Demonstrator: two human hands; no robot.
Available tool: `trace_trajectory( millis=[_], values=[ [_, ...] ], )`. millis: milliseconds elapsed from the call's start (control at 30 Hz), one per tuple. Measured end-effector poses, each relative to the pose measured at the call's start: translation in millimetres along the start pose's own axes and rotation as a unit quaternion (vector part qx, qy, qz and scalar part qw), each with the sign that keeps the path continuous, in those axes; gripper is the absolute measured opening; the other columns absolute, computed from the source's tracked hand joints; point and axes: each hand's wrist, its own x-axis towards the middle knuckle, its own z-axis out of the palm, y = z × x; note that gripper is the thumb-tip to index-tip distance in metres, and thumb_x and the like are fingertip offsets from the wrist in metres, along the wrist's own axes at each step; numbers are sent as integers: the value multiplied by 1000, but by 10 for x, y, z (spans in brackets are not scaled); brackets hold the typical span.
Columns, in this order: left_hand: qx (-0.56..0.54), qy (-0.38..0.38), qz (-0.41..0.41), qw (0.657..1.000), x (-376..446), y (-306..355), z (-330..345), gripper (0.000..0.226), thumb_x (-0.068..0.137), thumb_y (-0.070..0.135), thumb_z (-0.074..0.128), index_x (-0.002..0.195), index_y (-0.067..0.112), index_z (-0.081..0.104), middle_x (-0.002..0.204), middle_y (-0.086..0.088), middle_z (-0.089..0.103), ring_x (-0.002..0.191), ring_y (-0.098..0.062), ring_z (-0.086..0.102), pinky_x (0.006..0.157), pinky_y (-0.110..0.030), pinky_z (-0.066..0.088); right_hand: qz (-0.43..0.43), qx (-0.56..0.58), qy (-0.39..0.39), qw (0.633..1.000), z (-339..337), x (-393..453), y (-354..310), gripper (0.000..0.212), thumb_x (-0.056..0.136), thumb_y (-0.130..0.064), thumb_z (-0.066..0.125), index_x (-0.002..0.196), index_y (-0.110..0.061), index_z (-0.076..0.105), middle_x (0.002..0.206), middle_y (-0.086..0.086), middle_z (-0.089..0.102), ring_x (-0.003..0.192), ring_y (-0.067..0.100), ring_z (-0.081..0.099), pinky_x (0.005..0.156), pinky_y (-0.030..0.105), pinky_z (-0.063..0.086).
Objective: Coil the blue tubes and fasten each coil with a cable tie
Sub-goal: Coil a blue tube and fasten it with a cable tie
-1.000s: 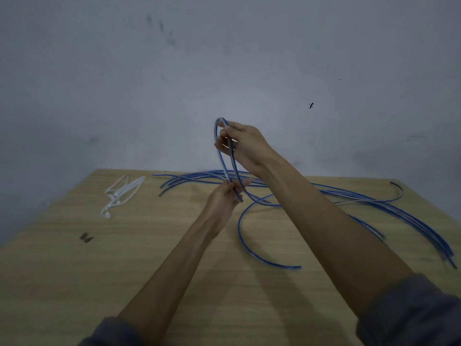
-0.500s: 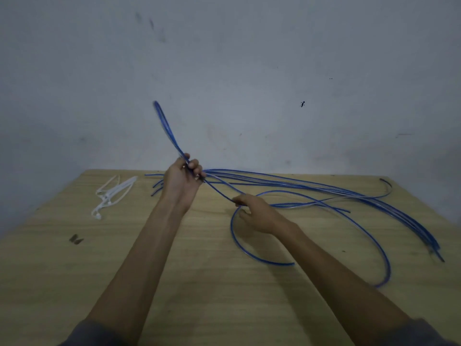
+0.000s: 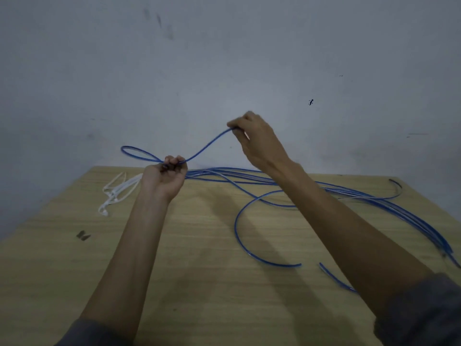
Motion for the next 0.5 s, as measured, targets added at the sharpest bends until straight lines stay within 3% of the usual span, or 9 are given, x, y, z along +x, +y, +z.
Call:
trace_trajectory(
  millis=[100, 200, 333, 500],
  values=[
    [-7, -7, -24, 1000, -17, -34, 63, 41, 88, -12, 27, 58, 7, 48, 55, -8, 48, 61, -19, 50, 75, -36, 53, -48, -62, 73, 994, -155, 269, -25, 25, 100, -16, 55, 118, -11, 71, 99, 14, 63, 92, 35, 61, 72, 46, 51],
    [19, -22, -39, 999, -95, -110, 83, 31, 78, -13, 30, 62, 7, 48, 57, -7, 50, 64, -19, 54, 80, -39, 53, -73, -152, 134, 976, -210, 317, 51, 27, 98, -7, 57, 122, -13, 69, 91, 13, 61, 80, 34, 58, 69, 40, 45],
    [124, 26, -47, 991, -31, -242, -47, 39, 96, -3, 24, 65, 10, 44, 56, -3, 49, 61, -17, 51, 73, -35, 51, -53, -166, 52, 983, -103, -12, 279, 31, 97, -4, 55, 123, -13, 69, 92, 12, 59, 84, 33, 55, 77, 42, 39],
    [279, 64, -26, 958, 80, -308, -206, 33, 96, 0, 28, 75, 16, 48, 54, 3, 48, 61, -14, 50, 70, -32, 47, 65, -84, -90, 990, 179, -787, 546, 25, 93, -21, 50, 105, -21, 72, 88, 1, 52, 92, 28, 54, 84, 39, 30]
  ],
)
